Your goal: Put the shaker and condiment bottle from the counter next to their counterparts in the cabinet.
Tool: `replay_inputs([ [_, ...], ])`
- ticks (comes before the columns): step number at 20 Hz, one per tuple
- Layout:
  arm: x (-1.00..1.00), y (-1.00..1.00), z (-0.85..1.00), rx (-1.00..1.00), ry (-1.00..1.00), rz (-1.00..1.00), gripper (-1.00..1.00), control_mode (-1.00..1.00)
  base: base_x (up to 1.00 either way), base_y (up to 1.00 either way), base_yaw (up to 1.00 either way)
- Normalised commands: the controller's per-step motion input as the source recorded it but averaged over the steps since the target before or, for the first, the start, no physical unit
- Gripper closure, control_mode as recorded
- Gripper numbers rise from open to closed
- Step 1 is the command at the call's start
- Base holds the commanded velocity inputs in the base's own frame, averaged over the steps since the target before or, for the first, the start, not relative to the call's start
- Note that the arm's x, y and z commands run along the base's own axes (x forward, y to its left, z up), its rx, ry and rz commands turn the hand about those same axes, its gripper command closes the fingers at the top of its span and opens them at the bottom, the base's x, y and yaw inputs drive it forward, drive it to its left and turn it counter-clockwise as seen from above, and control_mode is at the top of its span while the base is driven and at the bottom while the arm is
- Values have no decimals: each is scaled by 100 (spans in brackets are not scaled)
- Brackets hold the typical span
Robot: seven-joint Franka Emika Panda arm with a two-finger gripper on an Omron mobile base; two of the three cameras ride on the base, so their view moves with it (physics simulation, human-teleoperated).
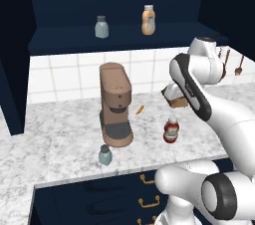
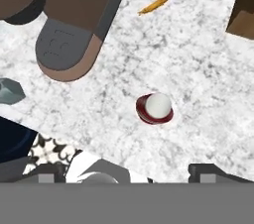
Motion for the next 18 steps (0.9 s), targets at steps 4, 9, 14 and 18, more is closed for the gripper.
replay_inputs([
  [4, 0, -10, -24, 0, 0, 15, -100, -100, 0, 0, 0],
  [9, 0, -20, -45, 0, 0, 25, -100, -100, 0, 0, 0],
  [14, 0, -17, -51, 0, 0, 24, -100, -100, 0, 0, 0],
  [18, 0, -14, -48, 0, 0, 24, -100, -100, 0, 0, 0],
])
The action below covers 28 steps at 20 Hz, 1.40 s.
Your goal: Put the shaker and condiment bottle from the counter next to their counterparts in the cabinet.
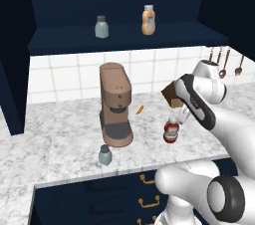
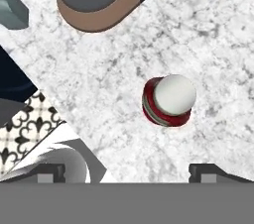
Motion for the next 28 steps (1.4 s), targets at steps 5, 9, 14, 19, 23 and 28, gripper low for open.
replay_inputs([
  [5, 0, -6, -35, 0, 0, 19, -100, -100, 0, 0, 0],
  [9, 2, 0, -26, 0, 0, 11, -100, -100, 0, 0, 0],
  [14, 6, 0, -23, 0, 0, 9, -100, -100, 0, 0, 0],
  [19, 10, -9, -16, 6, 0, 8, -100, -100, 0, 0, 0],
  [23, 9, -9, -10, 5, 0, 4, -100, -100, 0, 0, 0],
  [28, 11, -2, -6, 4, 0, 1, -100, -100, 0, 0, 0],
])
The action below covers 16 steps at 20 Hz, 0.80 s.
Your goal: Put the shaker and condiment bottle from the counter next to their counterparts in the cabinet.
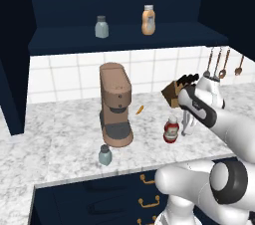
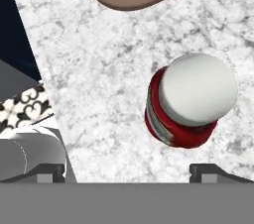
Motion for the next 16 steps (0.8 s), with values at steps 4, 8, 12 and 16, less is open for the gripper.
replay_inputs([
  [4, 8, 0, -7, 5, 0, 0, -100, -100, 0, 0, 0],
  [8, 9, 0, -10, 6, 0, 0, -100, -100, 0, 0, 0],
  [12, 8, 0, -8, 5, 0, 0, -100, -100, 0, 0, 0],
  [16, 11, 0, -5, 3, 0, 0, -100, -100, 0, 0, 0],
])
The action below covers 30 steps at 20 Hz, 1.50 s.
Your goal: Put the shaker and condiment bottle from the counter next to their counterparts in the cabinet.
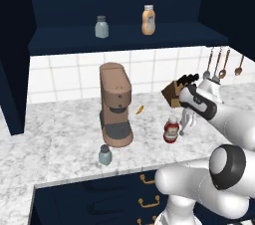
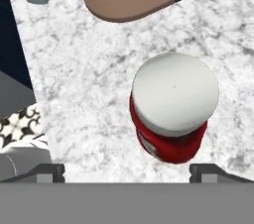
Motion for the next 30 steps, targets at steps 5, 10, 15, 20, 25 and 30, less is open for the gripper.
replay_inputs([
  [5, 8, 0, -7, 2, 0, 0, -100, -100, 0, 0, 0],
  [10, 6, 0, -9, 2, 0, 0, -100, -100, 0, 0, 0],
  [15, 3, 0, -9, 2, 0, 0, -100, -100, 0, 0, 0],
  [20, 2, 0, -9, 2, 0, 0, -100, -100, 0, 0, 0],
  [25, 3, 0, -6, 3, 0, 0, -100, -100, 0, 0, 0],
  [30, 5, 0, -3, 3, 0, 0, -100, -100, 0, 0, 0],
])
